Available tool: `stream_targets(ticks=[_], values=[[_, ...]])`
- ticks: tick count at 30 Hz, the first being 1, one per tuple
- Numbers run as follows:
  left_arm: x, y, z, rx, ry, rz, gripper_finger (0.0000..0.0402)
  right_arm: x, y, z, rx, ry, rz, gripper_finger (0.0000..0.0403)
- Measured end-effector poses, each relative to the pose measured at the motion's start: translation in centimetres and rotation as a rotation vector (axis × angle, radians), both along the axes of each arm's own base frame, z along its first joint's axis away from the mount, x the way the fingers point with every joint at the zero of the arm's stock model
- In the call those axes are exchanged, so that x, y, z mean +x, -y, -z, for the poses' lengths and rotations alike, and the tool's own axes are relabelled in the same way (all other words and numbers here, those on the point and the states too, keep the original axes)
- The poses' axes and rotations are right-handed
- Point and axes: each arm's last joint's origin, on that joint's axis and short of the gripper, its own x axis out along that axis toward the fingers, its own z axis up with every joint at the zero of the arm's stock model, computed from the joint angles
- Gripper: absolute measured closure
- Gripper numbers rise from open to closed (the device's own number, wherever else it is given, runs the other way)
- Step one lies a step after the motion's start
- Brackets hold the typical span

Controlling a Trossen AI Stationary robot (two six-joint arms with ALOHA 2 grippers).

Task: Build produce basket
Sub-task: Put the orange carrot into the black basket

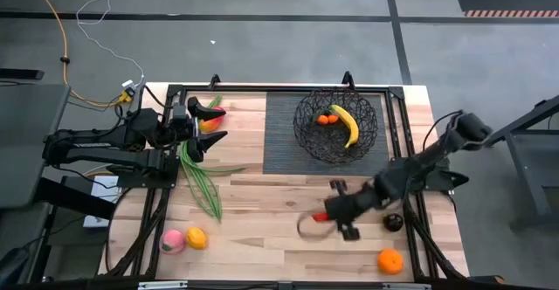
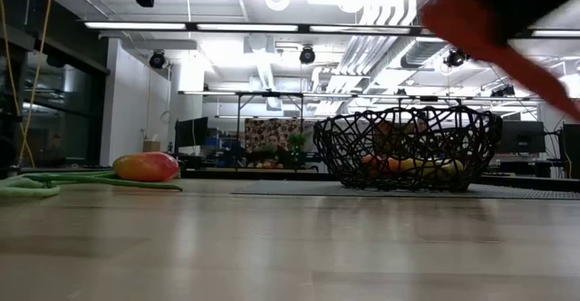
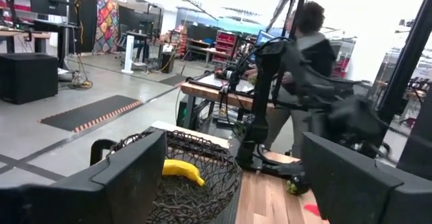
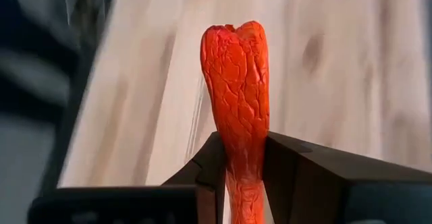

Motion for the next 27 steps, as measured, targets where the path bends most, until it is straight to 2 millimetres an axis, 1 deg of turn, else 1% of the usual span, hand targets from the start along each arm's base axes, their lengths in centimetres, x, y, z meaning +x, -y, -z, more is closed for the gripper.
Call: stream_targets(ticks=[3,5,8,11,15,18,21,25,27], values=[[0.0,0.0,0.0,0.0,0.002,0.0,0.0076,0.9,2.8,0.2,0.07,0.182,0.103,0.0355],[0.0,0.0,0.0,0.001,0.003,0.001,0.0076,1.5,4.6,0.5,0.084,0.309,0.177,0.0355],[0.0,0.0,0.0,0.001,0.003,0.002,0.0076,2.4,7.3,0.4,0.075,0.505,0.277,0.0355],[0.0,0.0,0.0,0.002,0.002,0.012,0.0076,3.3,9.9,-0.2,0.042,0.634,0.365,0.0355],[0.2,0.1,-0.1,0.004,0.007,0.03,0.0076,4.2,12.9,-2.3,0.007,0.761,0.438,0.0355],[0.6,0.0,0.1,0.002,-0.004,0.029,0.0076,4.8,14.4,-4.0,0.004,0.813,0.434,0.0355],[1.2,-0.1,0.4,-0.004,-0.031,0.032,0.0076,5.2,15.4,-5.6,0.02,0.865,0.404,0.0355],[2.1,-0.1,0.4,-0.003,-0.046,0.079,0.0076,5.5,15.9,-7.1,0.052,0.912,0.392,0.0354],[2.5,-0.1,0.5,-0.003,-0.054,0.103,0.0076,5.5,15.9,-7.3,0.061,0.921,0.389,0.0354]])
